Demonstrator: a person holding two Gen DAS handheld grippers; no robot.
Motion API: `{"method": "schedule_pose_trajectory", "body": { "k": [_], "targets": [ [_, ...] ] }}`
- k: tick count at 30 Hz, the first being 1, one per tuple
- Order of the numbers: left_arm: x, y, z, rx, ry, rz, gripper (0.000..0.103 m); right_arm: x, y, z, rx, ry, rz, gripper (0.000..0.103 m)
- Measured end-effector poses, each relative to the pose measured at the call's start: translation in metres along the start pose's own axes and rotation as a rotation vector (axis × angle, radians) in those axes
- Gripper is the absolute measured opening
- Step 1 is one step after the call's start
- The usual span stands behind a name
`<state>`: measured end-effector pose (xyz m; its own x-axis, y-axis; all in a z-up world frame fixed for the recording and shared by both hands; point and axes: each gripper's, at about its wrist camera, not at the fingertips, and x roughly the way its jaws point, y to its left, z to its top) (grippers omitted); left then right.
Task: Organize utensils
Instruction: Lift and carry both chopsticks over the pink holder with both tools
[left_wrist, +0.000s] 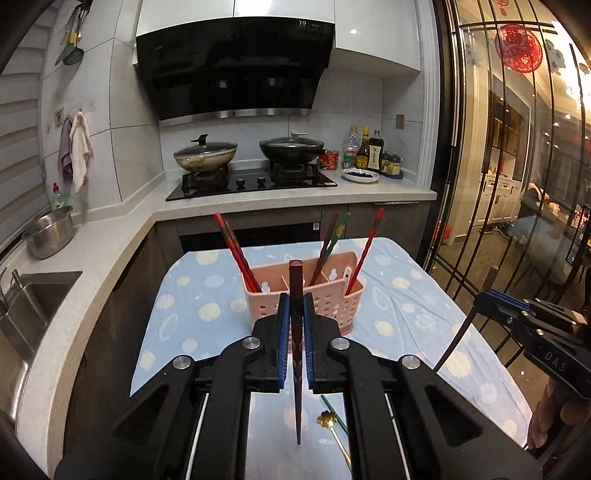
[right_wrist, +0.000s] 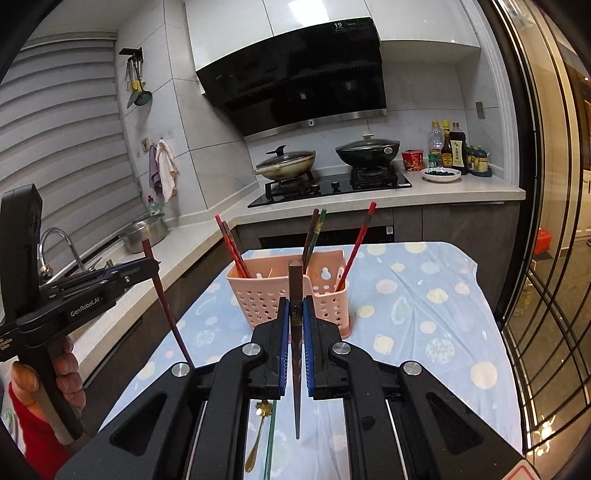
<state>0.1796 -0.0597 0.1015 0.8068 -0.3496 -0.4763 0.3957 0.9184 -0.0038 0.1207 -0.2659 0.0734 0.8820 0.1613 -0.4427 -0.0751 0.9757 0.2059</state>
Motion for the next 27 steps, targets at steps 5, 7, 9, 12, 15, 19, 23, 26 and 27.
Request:
{"method": "schedule_pose_trajectory", "body": {
  "k": [5,7,9,12,15,19,23,26,27],
  "targets": [
    [0.005,0.000,0.032,0.003,-0.054,-0.004,0.007,0.013,-0.002,0.031,0.011,-0.049,0.017,0.007],
    [0.009,0.000,0.046,0.007,-0.076,-0.002,0.007,0.018,0.000,0.048,0.009,-0.080,0.020,0.007],
    [0.013,0.002,0.061,0.005,-0.095,-0.002,0.007,0.022,0.002,0.066,0.006,-0.112,0.024,0.007],
    [0.018,0.003,0.082,0.009,-0.123,-0.001,0.007,0.030,0.006,0.095,-0.003,-0.152,0.026,0.007],
    [0.025,0.004,0.104,0.024,-0.144,0.015,0.007,0.043,0.009,0.122,-0.003,-0.179,0.025,0.007],
    [0.042,0.007,0.124,0.031,-0.150,0.025,0.007,0.069,0.010,0.144,0.011,-0.182,0.027,0.007],
    [0.063,0.017,0.132,0.015,-0.129,0.023,0.007,0.100,0.012,0.153,0.023,-0.148,0.023,0.007],
    [0.080,0.023,0.127,0.004,-0.098,0.017,0.007,0.121,0.014,0.149,0.020,-0.111,0.022,0.007],
    [0.085,0.025,0.125,0.001,-0.087,0.017,0.007,0.128,0.015,0.146,0.018,-0.095,0.023,0.007]
  ]
}}
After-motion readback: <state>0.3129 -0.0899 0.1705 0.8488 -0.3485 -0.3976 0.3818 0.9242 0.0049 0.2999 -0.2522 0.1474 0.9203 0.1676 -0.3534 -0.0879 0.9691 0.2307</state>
